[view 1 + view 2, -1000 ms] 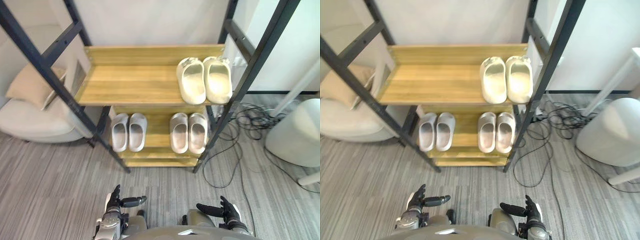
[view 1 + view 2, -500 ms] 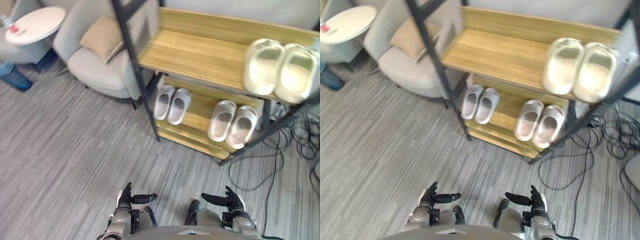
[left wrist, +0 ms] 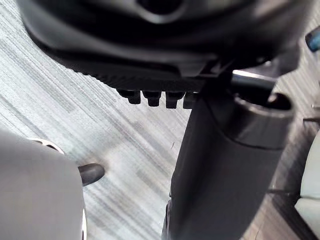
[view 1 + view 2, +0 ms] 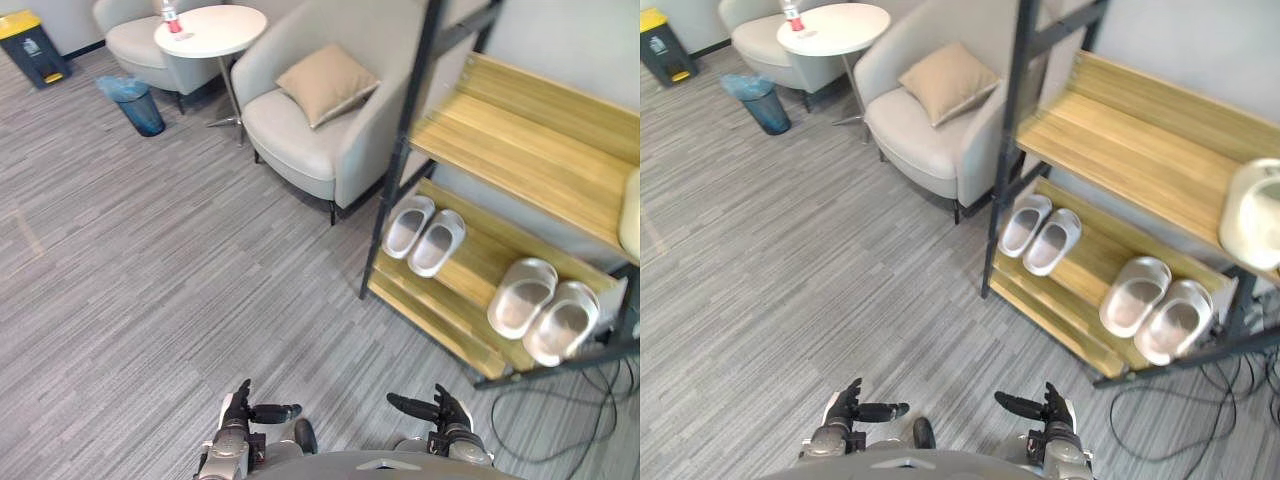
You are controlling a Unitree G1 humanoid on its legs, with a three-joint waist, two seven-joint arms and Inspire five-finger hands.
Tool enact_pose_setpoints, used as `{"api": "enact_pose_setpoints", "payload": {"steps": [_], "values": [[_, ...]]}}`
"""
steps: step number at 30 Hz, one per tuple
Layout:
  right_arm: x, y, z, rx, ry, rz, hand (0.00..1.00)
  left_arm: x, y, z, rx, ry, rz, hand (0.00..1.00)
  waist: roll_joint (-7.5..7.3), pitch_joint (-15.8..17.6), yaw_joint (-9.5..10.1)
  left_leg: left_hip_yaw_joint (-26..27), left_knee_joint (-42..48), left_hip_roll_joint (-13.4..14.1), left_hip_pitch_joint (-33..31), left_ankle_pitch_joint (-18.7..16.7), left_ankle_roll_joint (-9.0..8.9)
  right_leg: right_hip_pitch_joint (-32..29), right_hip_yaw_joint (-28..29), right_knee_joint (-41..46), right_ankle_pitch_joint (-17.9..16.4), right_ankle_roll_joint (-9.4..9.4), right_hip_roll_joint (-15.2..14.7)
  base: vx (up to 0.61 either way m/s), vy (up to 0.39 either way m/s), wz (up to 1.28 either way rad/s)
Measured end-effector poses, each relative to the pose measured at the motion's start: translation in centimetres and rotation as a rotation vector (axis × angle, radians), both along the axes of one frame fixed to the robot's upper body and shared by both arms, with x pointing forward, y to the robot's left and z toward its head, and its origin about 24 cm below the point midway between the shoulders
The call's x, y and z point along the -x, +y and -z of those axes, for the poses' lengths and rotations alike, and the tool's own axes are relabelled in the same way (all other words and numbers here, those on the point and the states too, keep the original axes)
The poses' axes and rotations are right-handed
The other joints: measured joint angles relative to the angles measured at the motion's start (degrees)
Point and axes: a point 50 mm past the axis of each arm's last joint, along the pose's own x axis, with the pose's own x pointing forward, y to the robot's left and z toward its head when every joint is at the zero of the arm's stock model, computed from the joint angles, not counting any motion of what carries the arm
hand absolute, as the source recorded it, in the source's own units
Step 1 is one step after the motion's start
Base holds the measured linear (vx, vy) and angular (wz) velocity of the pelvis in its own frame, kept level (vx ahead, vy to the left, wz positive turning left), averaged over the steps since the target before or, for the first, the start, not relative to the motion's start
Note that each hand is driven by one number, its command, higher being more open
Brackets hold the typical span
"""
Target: Organize the slippers on the shoe rack
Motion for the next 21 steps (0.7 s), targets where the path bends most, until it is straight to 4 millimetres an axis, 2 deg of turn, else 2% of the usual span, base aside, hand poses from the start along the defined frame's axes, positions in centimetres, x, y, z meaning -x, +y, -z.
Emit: {"api": "enact_pose_setpoints", "payload": {"steps": [1, 2, 3, 4, 6, 7, 8, 9, 10, 11, 12, 13, 14, 15, 17, 19, 20, 21], "values": [[-0.3, -0.1, -0.1, 0.009, -0.002, -0.014, 1.00, -0.1, -0.2, 0.0, 0.004, 0.002, 0.001, 1.00, 1.03, 0.1, -0.37, -2.4, 1.2, 1.7, -0.2, -1.3, 0.17, -1.4, 4.9, 1.2, -4.4, -0.64, 3.1, 0.22, -0.002, 1.08], [-0.4, -0.1, -0.1, 0.012, -0.006, -0.020, 1.00, -0.4, -0.2, 0.0, 0.002, -0.005, -0.005, 1.00, 1.51, 0.4, -0.45, -4.0, 1.8, 2.9, -0.2, -1.9, 0.06, -2.5, 7.3, 1.1, -6.2, -1.56, 6.1, 0.24, -0.086, 1.08], [-0.9, 0.0, -0.3, 0.009, -0.020, -0.036, 1.00, -0.4, 0.0, -0.1, -0.006, -0.006, -0.011, 1.00, 2.16, 0.9, -0.39, -6.9, 1.7, 4.2, 0.1, -2.4, -0.32, -5.1, 9.9, 0.8, -7.7, -3.25, 10.7, 0.29, -0.097, 1.32], [-1.2, 0.1, -0.3, 0.006, -0.027, -0.040, 1.00, -0.4, 0.1, 0.0, -0.007, -0.003, -0.021, 1.00, 1.87, 1.2, -0.46, -10.4, 1.2, 4.5, 1.2, -2.6, -0.60, -8.6, 12.4, 0.1, -8.0, -3.64, 14.6, 0.29, -0.097, 1.38], [-1.6, -0.1, -0.6, 0.009, -0.046, -0.039, 1.00, -0.2, 0.1, 0.1, -0.001, 0.005, -0.051, 1.00, 1.62, 2.1, -0.59, -14.5, 1.0, 4.5, 3.7, -4.0, -1.16, -12.4, 15.8, -2.2, -7.7, -3.75, 18.2, 0.30, -0.149, 1.37], [-1.7, -0.2, -0.7, 0.011, -0.055, -0.044, 1.00, 0.0, 0.2, 0.1, -0.002, 0.010, -0.058, 1.00, 1.24, 2.2, -0.76, -16.8, 1.3, 4.0, 5.3, -5.1, -2.03, -13.4, 17.3, -5.4, -6.3, -4.00, 19.4, 0.46, -0.265, 1.43], [-1.6, -0.1, -0.7, 0.011, -0.056, -0.049, 1.00, 0.1, 0.3, 0.1, -0.003, 0.010, -0.061, 1.00, 0.52, 2.3, -0.76, -18.5, 1.8, 3.3, 6.1, -6.0, -2.99, -13.5, 18.7, -9.8, -2.7, -5.14, 19.8, 0.50, -0.275, 1.53], [-1.8, -0.4, -0.7, 0.017, -0.059, -0.051, 1.00, 0.2, -0.2, 0.3, 0.019, 0.012, -0.092, 1.00, 1.99, 2.0, -0.58, -20.5, 4.1, 4.7, 6.5, -8.1, -4.75, -11.8, 16.8, -9.1, -0.5, -7.01, 20.1, 0.52, -0.265, 1.41], [-2.0, -0.8, -0.9, 0.026, -0.072, -0.046, 1.00, 0.1, -1.0, 0.3, 0.041, 0.003, -0.100, 1.00, 3.42, 1.7, -0.20, -20.1, 7.4, 5.7, 4.6, -8.2, -7.23, -10.3, 14.9, -10.6, -1.1, -7.38, 20.3, 0.52, -0.257, 1.18], [-2.1, -0.8, -1.0, 0.027, -0.079, -0.043, 1.00, 0.1, -1.1, 0.3, 0.047, -0.002, -0.105, 1.00, 3.57, 1.7, -0.19, -19.4, 9.5, 5.9, 3.4, -8.3, -8.48, -9.3, 13.8, -11.8, -1.6, -7.76, 20.4, 0.52, -0.272, 0.97], [-2.4, -0.6, -1.0, 0.020, -0.084, -0.042, 1.00, -0.1, -1.0, 0.2, 0.057, -0.016, -0.136, 1.00, 4.10, 2.1, -0.16, -15.9, 17.9, 6.8, -0.4, -8.4, -10.76, -6.3, 11.6, -14.7, -1.9, -8.23, 20.8, 0.42, -0.234, 0.89], [-2.2, 0.0, -0.9, 0.003, -0.074, -0.041, 1.00, -0.2, -0.7, 0.1, 0.060, -0.029, -0.182, 1.00, 3.70, 2.9, -0.02, -10.3, 28.0, 9.1, -4.5, -8.4, -12.12, -2.4, 10.5, -17.4, -2.2, -8.77, 21.7, 0.38, -0.217, 0.79], [-2.3, 0.2, -0.9, -0.005, -0.074, -0.042, 1.00, -0.3, -0.4, 0.0, 0.058, -0.042, -0.212, 1.00, 3.75, 3.4, 0.17, -6.0, 33.7, 11.4, -6.1, -8.8, -11.73, -0.2, 9.7, -18.6, -2.5, -9.26, 22.2, 0.34, -0.186, 0.60], [-2.2, 0.5, -0.8, -0.012, -0.074, -0.039, 1.00, -0.7, 0.0, -0.3, 0.050, -0.061, -0.223, 1.00, 3.14, 3.9, 0.62, -0.3, 39.6, 14.8, -8.2, -9.4, -10.64, 2.9, 8.2, -19.8, -2.9, -9.87, 22.5, 0.31, -0.171, 0.44], [-2.1, 0.7, -0.8, -0.015, -0.070, -0.031, 1.00, -1.4, 0.3, -0.7, 0.039, -0.090, -0.210, 1.00, 2.09, 4.4, 0.99, 5.2, 39.9, 17.7, -9.8, -10.1, -9.55, 6.5, 6.4, -21.5, -2.9, -9.88, 22.2, 0.25, -0.091, 0.43], [-2.0, 0.6, -0.7, -0.010, -0.064, -0.029, 1.00, -1.9, 0.4, -0.8, 0.035, -0.102, -0.197, 1.00, 1.50, 4.5, 0.96, 8.0, 34.1, 18.0, -11.2, -10.0, -9.39, 8.7, 4.6, -23.2, -3.1, -9.51, 21.2, 0.26, 0.005, 0.36], [-1.9, 0.5, -0.7, -0.008, -0.062, -0.028, 1.00, -2.1, 0.4, -0.9, 0.034, -0.106, -0.193, 1.00, 1.27, 4.5, 0.86, 9.8, 30.1, 17.9, -12.1, -9.5, -9.02, 9.4, 3.0, -23.7, -3.7, -8.41, 20.5, 0.32, 0.071, 0.54], [-1.7, 0.3, -0.7, -0.003, -0.054, -0.026, 1.00, -2.5, 0.2, -1.0, 0.034, -0.110, -0.179, 1.00, 1.33, 4.6, 0.37, 12.8, 24.5, 17.8, -13.5, -7.0, -7.57, 10.6, 0.8, -24.3, -4.5, -6.63, 19.7, 0.21, 0.060, 0.73]]}}
